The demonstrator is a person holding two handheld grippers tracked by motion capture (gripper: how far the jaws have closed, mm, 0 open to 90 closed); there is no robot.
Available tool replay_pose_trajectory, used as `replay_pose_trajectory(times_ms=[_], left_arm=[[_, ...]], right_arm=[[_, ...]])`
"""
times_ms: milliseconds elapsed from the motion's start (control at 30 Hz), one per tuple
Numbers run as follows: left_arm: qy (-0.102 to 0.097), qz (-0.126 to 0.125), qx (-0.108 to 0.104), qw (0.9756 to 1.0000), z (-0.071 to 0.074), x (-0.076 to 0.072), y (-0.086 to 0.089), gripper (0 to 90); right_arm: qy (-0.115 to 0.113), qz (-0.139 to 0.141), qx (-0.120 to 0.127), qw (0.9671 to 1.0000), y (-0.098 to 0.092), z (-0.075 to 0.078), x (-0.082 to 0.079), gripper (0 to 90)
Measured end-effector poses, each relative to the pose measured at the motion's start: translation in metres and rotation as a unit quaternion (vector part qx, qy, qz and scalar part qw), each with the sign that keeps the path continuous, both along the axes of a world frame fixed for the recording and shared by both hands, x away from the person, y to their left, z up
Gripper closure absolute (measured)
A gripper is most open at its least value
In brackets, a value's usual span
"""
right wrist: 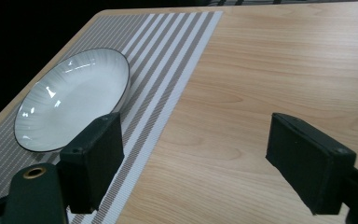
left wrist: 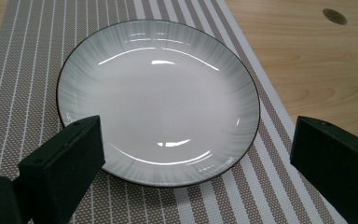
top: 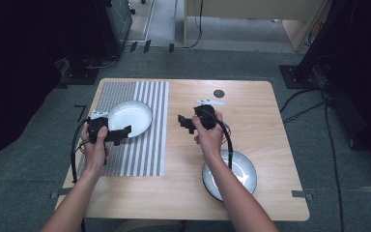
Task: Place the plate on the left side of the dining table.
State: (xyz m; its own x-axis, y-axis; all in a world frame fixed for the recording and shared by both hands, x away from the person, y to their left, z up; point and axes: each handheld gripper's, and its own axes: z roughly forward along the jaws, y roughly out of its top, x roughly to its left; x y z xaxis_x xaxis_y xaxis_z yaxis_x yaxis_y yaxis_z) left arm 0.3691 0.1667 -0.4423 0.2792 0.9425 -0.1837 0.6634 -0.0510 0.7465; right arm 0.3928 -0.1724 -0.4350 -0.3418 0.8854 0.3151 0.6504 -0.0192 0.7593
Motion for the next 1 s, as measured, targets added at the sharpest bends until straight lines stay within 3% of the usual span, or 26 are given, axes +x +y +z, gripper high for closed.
replay_pose_trajectory(times_ms=[233,333,600,1000], left_arm=[[-0.006,-0.01,-0.006,0.9999,-0.002,-0.016,-0.004,2.6],[-0.011,-0.017,0.003,0.9998,-0.003,-0.024,-0.005,2.6],[-0.023,-0.019,0.001,0.9996,-0.003,-0.042,0.0,2.6],[-0.022,-0.013,0.034,0.9991,-0.023,-0.063,0.018,2.6]], right_arm=[[-0.017,-0.016,-0.007,0.9997,-0.022,0.004,-0.016,19.2],[-0.023,-0.023,-0.012,0.9994,-0.031,0.004,-0.023,19.3],[-0.022,-0.04,-0.009,0.9989,-0.057,0.002,-0.039,19.4],[-0.028,-0.069,-0.014,0.9971,-0.096,0.002,-0.063,19.4]])
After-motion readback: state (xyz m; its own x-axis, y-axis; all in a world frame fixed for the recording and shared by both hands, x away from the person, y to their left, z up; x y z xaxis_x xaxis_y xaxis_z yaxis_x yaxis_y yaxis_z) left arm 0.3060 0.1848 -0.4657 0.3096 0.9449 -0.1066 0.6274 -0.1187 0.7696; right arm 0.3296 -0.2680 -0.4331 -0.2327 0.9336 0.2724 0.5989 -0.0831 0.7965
